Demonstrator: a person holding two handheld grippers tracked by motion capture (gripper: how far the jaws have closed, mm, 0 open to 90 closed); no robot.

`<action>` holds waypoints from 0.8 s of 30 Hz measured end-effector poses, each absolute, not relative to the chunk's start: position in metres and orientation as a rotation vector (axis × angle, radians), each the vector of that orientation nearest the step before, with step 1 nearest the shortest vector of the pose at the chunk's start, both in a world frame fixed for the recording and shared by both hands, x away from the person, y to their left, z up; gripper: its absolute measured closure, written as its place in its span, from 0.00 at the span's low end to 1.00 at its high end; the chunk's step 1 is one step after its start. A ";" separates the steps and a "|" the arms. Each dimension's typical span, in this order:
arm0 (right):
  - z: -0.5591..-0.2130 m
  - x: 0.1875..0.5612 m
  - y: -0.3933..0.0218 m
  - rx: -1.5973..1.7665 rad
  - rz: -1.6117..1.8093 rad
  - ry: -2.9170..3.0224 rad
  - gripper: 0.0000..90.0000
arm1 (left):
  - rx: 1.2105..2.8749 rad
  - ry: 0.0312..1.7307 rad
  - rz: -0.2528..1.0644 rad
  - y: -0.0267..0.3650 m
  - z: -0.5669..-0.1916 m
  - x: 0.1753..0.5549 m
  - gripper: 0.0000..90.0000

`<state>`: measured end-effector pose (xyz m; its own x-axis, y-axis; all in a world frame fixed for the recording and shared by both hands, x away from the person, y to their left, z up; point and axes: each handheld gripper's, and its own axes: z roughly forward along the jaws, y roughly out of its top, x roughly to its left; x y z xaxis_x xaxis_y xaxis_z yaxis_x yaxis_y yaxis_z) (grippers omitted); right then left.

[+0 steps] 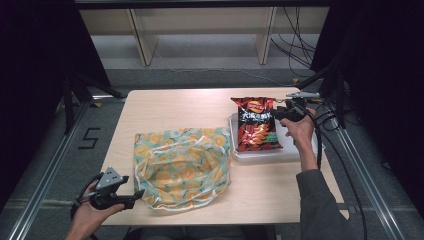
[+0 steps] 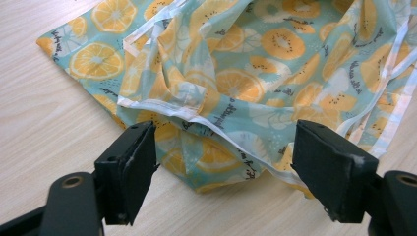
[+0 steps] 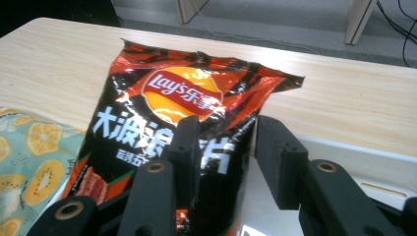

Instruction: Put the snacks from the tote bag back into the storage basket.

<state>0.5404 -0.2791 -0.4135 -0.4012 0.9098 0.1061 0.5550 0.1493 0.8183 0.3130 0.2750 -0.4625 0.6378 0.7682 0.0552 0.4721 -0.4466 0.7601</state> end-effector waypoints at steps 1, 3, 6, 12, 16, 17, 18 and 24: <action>-0.412 0.540 -0.278 1.397 1.152 2.018 0.68 | 2.124 0.957 0.519 0.275 -0.462 0.313 0.27; -0.410 0.538 -0.274 1.409 1.169 2.004 0.68 | 2.094 0.987 0.513 0.274 -0.463 0.312 0.27; -0.408 0.537 -0.272 1.377 1.165 2.026 0.66 | 2.098 1.016 0.498 0.274 -0.462 0.310 0.27; -0.399 0.529 -0.264 1.348 1.185 2.041 0.62 | 2.124 0.967 0.525 0.277 -0.460 0.313 0.27; -0.391 0.521 -0.258 1.345 1.231 2.051 0.59 | 2.122 0.972 0.514 0.278 -0.459 0.313 0.27; -0.388 0.518 -0.256 1.352 1.222 2.057 0.58 | 2.098 0.989 0.513 0.277 -0.461 0.312 0.27; -0.387 0.517 -0.254 1.340 1.225 2.059 0.57 | 2.100 0.982 0.526 0.277 -0.460 0.312 0.27; -0.380 0.508 -0.244 1.269 1.214 2.090 0.55 | 2.141 0.962 0.536 0.281 -0.457 0.312 0.27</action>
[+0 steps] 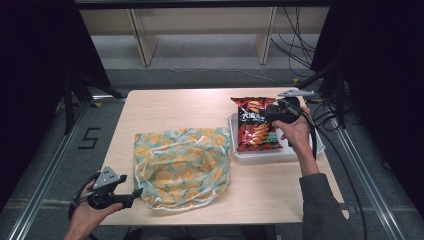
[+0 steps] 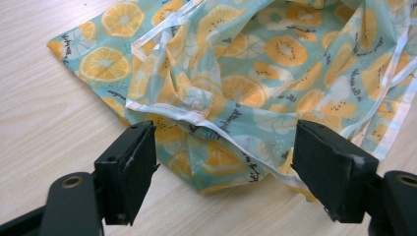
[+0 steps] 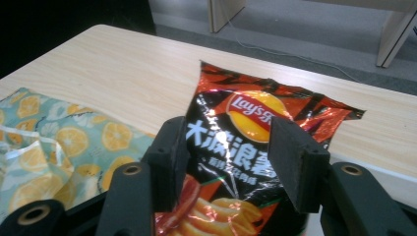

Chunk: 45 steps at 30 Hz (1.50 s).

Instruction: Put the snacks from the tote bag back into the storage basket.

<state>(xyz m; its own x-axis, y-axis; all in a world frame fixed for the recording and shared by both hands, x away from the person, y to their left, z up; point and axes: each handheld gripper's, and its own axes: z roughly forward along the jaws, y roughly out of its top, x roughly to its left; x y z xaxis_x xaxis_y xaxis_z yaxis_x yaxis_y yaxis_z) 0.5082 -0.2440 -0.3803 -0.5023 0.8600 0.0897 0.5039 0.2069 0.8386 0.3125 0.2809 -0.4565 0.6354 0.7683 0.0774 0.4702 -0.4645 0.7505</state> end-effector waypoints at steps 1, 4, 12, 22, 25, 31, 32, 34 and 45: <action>-0.380 0.508 -0.244 1.269 1.214 2.090 0.55 | 2.141 0.962 0.536 0.281 -0.457 0.312 0.27; -0.379 0.498 -0.234 1.278 1.224 2.099 0.53 | 2.140 0.969 0.537 0.281 -0.457 0.312 0.27; -0.380 0.486 -0.224 1.205 1.218 2.140 0.49 | 2.137 0.970 0.539 0.281 -0.457 0.312 0.27; -0.385 0.466 -0.212 1.167 1.201 2.200 0.46 | 2.134 0.974 0.540 0.281 -0.456 0.311 0.27; -0.386 0.461 -0.211 1.145 1.206 2.204 0.46 | 2.140 0.959 0.539 0.281 -0.456 0.312 0.27; -0.398 0.449 -0.203 1.135 1.192 2.238 0.46 | 2.128 0.979 0.531 0.280 -0.457 0.311 0.27; -0.400 0.448 -0.202 1.124 1.191 2.246 0.46 | 2.130 0.976 0.532 0.281 -0.457 0.311 0.27; -0.404 0.445 -0.198 1.135 1.190 2.257 0.46 | 2.121 0.970 0.533 0.280 -0.457 0.312 0.27; -0.412 0.433 -0.189 1.119 1.197 2.289 0.43 | 2.143 0.954 0.540 0.281 -0.456 0.312 0.27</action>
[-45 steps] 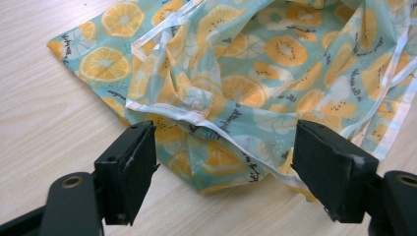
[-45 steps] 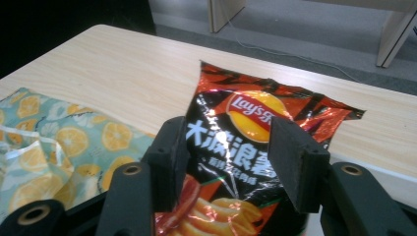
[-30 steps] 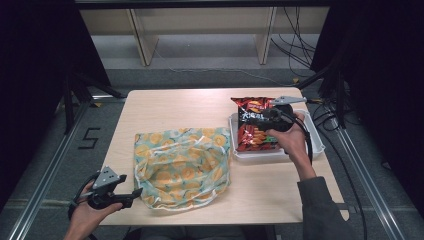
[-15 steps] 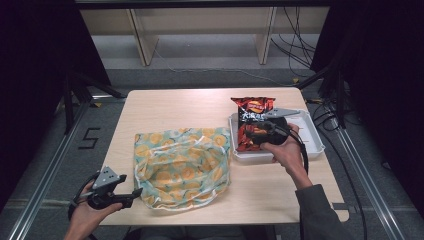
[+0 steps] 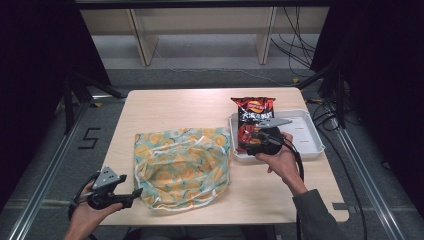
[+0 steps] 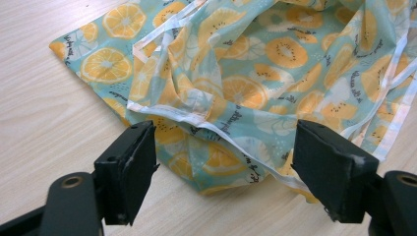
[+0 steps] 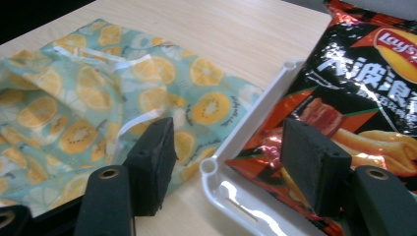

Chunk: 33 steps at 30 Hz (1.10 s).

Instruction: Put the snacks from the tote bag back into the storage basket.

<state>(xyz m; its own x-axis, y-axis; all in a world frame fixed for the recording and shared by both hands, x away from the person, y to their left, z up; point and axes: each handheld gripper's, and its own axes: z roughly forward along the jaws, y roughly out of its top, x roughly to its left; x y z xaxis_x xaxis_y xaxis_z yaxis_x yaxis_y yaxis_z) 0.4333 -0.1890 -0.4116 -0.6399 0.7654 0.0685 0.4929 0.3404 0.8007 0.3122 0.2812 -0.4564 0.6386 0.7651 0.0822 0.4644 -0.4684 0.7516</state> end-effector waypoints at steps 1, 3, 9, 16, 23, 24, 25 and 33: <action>-0.412 0.430 -0.189 1.102 1.187 2.313 0.43 | 2.119 0.966 0.535 0.280 -0.457 0.312 0.27; -0.413 0.430 -0.189 1.093 1.193 2.307 0.43 | 2.133 0.966 0.537 0.280 -0.457 0.312 0.27; -0.416 0.424 -0.187 1.088 1.196 2.320 0.42 | 2.103 1.001 0.518 0.278 -0.458 0.310 0.27; -0.420 0.416 -0.189 1.104 1.209 2.312 0.41 | 2.129 0.962 0.531 0.281 -0.458 0.312 0.27; -0.427 0.403 -0.194 1.113 1.200 2.319 0.41 | 2.095 1.018 0.512 0.278 -0.459 0.309 0.27; -0.429 0.403 -0.195 1.089 1.197 2.321 0.41 | 2.095 1.018 0.512 0.278 -0.459 0.309 0.27; -0.429 0.399 -0.194 1.128 1.197 2.335 0.41 | 2.125 0.970 0.529 0.281 -0.458 0.311 0.27; -0.433 0.383 -0.194 1.103 1.216 2.349 0.39 | 2.132 0.956 0.537 0.281 -0.458 0.312 0.27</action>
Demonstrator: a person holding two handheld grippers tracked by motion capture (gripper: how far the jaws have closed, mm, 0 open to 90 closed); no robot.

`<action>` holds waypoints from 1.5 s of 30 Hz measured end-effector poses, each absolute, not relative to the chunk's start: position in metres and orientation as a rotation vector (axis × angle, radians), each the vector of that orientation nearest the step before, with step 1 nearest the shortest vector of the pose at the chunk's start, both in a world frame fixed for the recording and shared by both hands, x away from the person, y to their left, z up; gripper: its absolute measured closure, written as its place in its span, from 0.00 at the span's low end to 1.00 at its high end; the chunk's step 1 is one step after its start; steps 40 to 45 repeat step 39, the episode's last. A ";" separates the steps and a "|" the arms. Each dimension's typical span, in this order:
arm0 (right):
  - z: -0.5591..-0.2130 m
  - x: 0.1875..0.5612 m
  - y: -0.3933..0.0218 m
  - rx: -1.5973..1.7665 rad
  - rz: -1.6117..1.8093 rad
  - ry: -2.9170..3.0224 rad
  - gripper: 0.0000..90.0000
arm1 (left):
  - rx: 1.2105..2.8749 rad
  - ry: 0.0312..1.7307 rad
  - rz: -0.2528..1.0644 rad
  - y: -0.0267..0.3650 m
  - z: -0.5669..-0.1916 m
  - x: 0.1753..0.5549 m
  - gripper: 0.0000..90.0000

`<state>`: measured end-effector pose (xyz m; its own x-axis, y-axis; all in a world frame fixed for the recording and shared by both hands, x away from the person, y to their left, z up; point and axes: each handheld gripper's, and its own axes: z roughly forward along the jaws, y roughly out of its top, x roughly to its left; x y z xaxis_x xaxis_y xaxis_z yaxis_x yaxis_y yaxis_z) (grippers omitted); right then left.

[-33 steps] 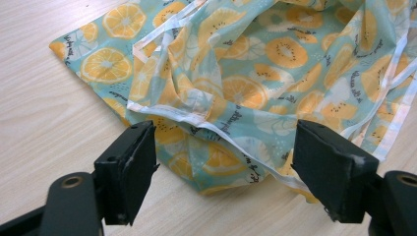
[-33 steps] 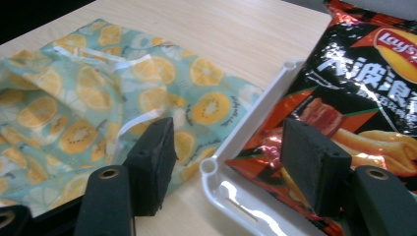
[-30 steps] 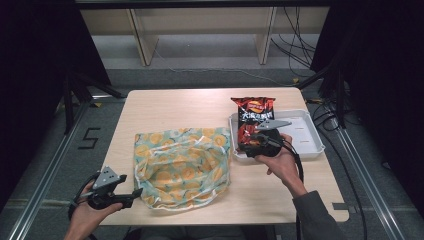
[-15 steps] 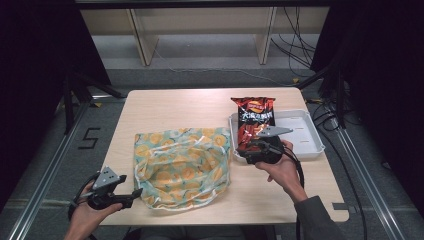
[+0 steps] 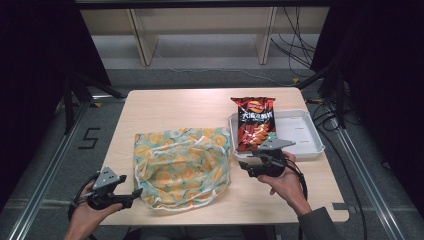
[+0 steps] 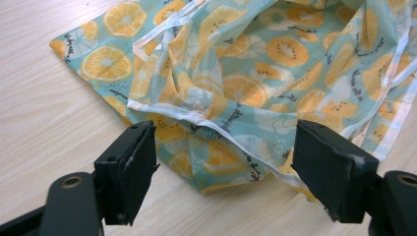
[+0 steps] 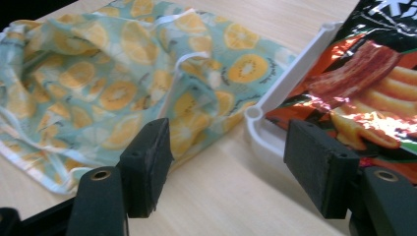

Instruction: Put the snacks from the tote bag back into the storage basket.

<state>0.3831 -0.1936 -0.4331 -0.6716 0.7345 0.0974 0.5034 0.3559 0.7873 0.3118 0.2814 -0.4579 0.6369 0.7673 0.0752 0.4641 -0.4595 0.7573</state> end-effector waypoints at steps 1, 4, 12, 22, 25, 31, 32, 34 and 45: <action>-0.433 0.380 -0.194 1.108 1.214 2.367 0.39 | 2.133 0.953 0.537 0.281 -0.458 0.312 0.27; -0.435 0.375 -0.193 1.073 1.232 2.371 0.38 | 2.119 1.003 0.523 0.279 -0.458 0.310 0.27; -0.440 0.355 -0.190 1.080 1.253 2.414 0.36 | 2.128 0.959 0.540 0.281 -0.458 0.312 0.27; -0.448 0.337 -0.187 1.021 1.203 2.470 0.33 | 2.129 0.963 0.536 0.281 -0.458 0.312 0.27; -0.452 0.334 -0.187 1.015 1.191 2.487 0.33 | 2.131 0.957 0.538 0.281 -0.458 0.312 0.27; -0.454 0.331 -0.188 1.007 1.172 2.503 0.32 | 2.123 0.999 0.526 0.280 -0.458 0.310 0.27; -0.453 0.330 -0.189 1.024 1.159 2.505 0.32 | 2.120 1.004 0.525 0.279 -0.458 0.310 0.27; -0.454 0.331 -0.190 1.023 1.159 2.514 0.32 | 2.133 0.972 0.534 0.281 -0.457 0.311 0.27; -0.455 0.330 -0.192 1.033 1.143 2.507 0.32 | 2.139 0.964 0.542 0.281 -0.457 0.312 0.27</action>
